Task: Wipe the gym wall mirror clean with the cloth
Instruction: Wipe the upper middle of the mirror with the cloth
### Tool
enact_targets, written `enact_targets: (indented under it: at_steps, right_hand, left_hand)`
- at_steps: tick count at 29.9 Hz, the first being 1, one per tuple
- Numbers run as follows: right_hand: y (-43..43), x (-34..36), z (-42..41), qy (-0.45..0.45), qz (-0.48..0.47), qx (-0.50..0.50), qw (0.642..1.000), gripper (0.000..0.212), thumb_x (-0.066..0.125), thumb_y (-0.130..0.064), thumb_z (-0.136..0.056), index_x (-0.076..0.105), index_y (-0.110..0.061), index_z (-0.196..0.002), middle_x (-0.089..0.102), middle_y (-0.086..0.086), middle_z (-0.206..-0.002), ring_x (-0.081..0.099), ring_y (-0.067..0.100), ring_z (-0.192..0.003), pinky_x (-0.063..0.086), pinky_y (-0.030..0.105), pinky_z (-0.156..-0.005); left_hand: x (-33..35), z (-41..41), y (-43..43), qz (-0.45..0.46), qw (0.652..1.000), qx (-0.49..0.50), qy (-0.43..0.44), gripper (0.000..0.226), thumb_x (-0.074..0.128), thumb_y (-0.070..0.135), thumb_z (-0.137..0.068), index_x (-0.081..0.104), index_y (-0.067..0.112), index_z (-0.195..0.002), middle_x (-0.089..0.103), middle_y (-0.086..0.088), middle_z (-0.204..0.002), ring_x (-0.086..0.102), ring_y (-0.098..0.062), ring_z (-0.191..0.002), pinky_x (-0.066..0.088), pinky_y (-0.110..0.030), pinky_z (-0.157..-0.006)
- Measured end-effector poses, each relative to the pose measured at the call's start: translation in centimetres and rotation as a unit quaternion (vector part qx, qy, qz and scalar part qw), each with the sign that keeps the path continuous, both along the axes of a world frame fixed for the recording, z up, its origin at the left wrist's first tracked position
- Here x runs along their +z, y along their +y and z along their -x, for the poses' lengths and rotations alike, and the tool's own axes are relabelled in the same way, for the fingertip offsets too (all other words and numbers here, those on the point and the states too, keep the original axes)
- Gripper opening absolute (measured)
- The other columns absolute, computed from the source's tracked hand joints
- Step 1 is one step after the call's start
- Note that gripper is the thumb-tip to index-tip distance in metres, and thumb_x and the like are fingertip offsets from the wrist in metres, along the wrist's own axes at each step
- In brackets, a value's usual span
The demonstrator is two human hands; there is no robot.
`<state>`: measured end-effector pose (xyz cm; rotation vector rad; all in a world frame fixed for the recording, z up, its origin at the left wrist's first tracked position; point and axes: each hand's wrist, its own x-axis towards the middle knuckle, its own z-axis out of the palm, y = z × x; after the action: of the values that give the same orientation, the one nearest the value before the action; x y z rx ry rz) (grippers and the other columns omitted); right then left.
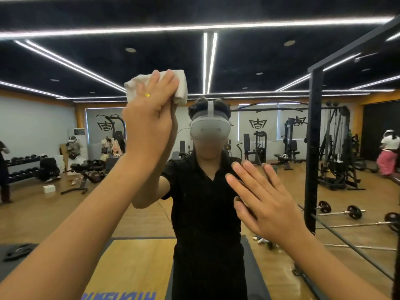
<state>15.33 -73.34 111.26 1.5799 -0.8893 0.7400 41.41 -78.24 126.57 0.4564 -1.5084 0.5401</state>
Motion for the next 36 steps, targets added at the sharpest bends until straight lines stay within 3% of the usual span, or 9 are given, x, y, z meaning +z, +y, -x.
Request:
enact_targets:
  at_steps: [5, 10, 12, 17, 22, 27, 30, 33, 36]
  right_hand:
    - [0.1, 0.1, -0.2, -0.004, 0.013, 0.012, 1.0, 0.052, 0.054, -0.031, -0.102, 0.05, -0.013, -0.151, 0.039, 0.013, -0.162, 0.033, 0.027, -0.153, 0.02, 0.052, -0.127]
    - [0.1, 0.0, -0.2, -0.002, 0.006, 0.011, 1.0, 0.052, 0.053, -0.03, -0.102, 0.049, -0.012, -0.151, 0.039, 0.013, -0.162, 0.033, 0.029, -0.153, 0.02, 0.052, -0.127]
    - [0.1, 0.0, -0.2, -0.002, 0.009, 0.008, 1.0, 0.053, 0.054, -0.03, -0.102, 0.049, -0.012, -0.151, 0.039, 0.013, -0.162, 0.034, 0.029, -0.153, 0.021, 0.052, -0.126]
    - [0.0, 0.0, -0.2, -0.005, 0.015, 0.012, 1.0, 0.053, 0.056, -0.03, -0.101, 0.05, -0.012, -0.151, 0.04, 0.013, -0.162, 0.034, 0.028, -0.152, 0.024, 0.053, -0.125]
    - [-0.1, -0.2, -0.2, -0.01, 0.004, 0.014, 1.0, 0.055, 0.057, -0.03, -0.101, 0.048, -0.014, -0.152, 0.037, 0.012, -0.163, 0.032, 0.027, -0.154, 0.024, 0.053, -0.125]
    - [-0.1, -0.1, -0.1, -0.009, -0.001, 0.023, 1.0, 0.052, 0.053, -0.031, -0.103, 0.048, -0.015, -0.152, 0.038, 0.011, -0.163, 0.031, 0.027, -0.154, 0.026, 0.054, -0.124]
    - [0.0, -0.1, 0.1, -0.008, -0.007, 0.021, 1.0, 0.052, 0.053, -0.03, -0.103, 0.048, -0.015, -0.152, 0.037, 0.01, -0.163, 0.031, 0.027, -0.154, 0.027, 0.054, -0.124]
    - [0.1, -0.1, 0.1, -0.009, -0.008, 0.025, 1.0, 0.051, 0.053, -0.03, -0.103, 0.049, -0.014, -0.152, 0.038, 0.011, -0.163, 0.032, 0.027, -0.154, 0.027, 0.054, -0.124]
    - [0.2, -0.1, 0.0, -0.006, -0.006, 0.022, 1.0, 0.052, 0.055, -0.029, -0.102, 0.049, -0.014, -0.152, 0.038, 0.011, -0.163, 0.032, 0.027, -0.154, 0.026, 0.054, -0.125]
  left_hand:
    - [-1.9, 5.4, 1.1, 0.018, 0.992, 0.011, -0.125, 0.06, 0.074, -0.01, -0.082, 0.064, 0.011, -0.137, 0.058, -0.018, -0.145, 0.047, -0.048, -0.137, 0.041, -0.053, -0.106]
    - [-3.8, 0.1, -0.5, -0.016, 0.993, 0.033, -0.109, 0.053, 0.066, -0.004, -0.095, 0.058, 0.016, -0.144, 0.052, -0.014, -0.151, 0.048, -0.049, -0.137, 0.042, -0.058, -0.109]
    - [-3.8, -3.0, -1.2, -0.024, 0.997, 0.04, -0.054, 0.044, 0.057, 0.009, -0.102, 0.056, 0.019, -0.145, 0.054, -0.015, -0.149, 0.056, -0.039, -0.133, 0.052, -0.051, -0.106]
    - [-1.3, -3.1, -2.1, -0.018, 0.999, 0.031, 0.036, 0.036, 0.053, 0.013, -0.106, 0.061, 0.018, -0.141, 0.057, -0.002, -0.147, 0.047, -0.021, -0.143, 0.041, -0.043, -0.119]
    - [1.5, 3.5, 0.2, 0.021, 0.998, 0.041, -0.041, 0.037, 0.06, -0.001, -0.097, 0.067, 0.009, -0.133, 0.062, -0.018, -0.14, 0.052, -0.043, -0.136, 0.043, -0.056, -0.11]
    - [3.1, 10.2, 1.8, 0.101, 0.988, 0.043, -0.109, 0.047, 0.077, -0.012, -0.079, 0.072, 0.006, -0.122, 0.069, -0.017, -0.129, 0.062, -0.045, -0.122, 0.047, -0.066, -0.099]
    - [2.9, 9.4, 1.9, 0.061, 0.985, 0.053, -0.15, 0.055, 0.073, -0.01, -0.084, 0.067, 0.013, -0.134, 0.061, -0.015, -0.143, 0.05, -0.047, -0.135, 0.041, -0.064, -0.107]
    - [-0.1, 6.3, 0.9, 0.062, 0.987, 0.07, -0.131, 0.06, 0.078, -0.012, -0.08, 0.067, 0.014, -0.133, 0.061, -0.016, -0.142, 0.052, -0.051, -0.131, 0.046, -0.065, -0.099]
    - [-4.5, 2.8, -0.4, 0.055, 0.988, 0.057, -0.13, 0.059, 0.078, -0.012, -0.083, 0.064, 0.012, -0.136, 0.052, -0.005, -0.146, 0.05, -0.041, -0.137, 0.04, -0.061, -0.11]
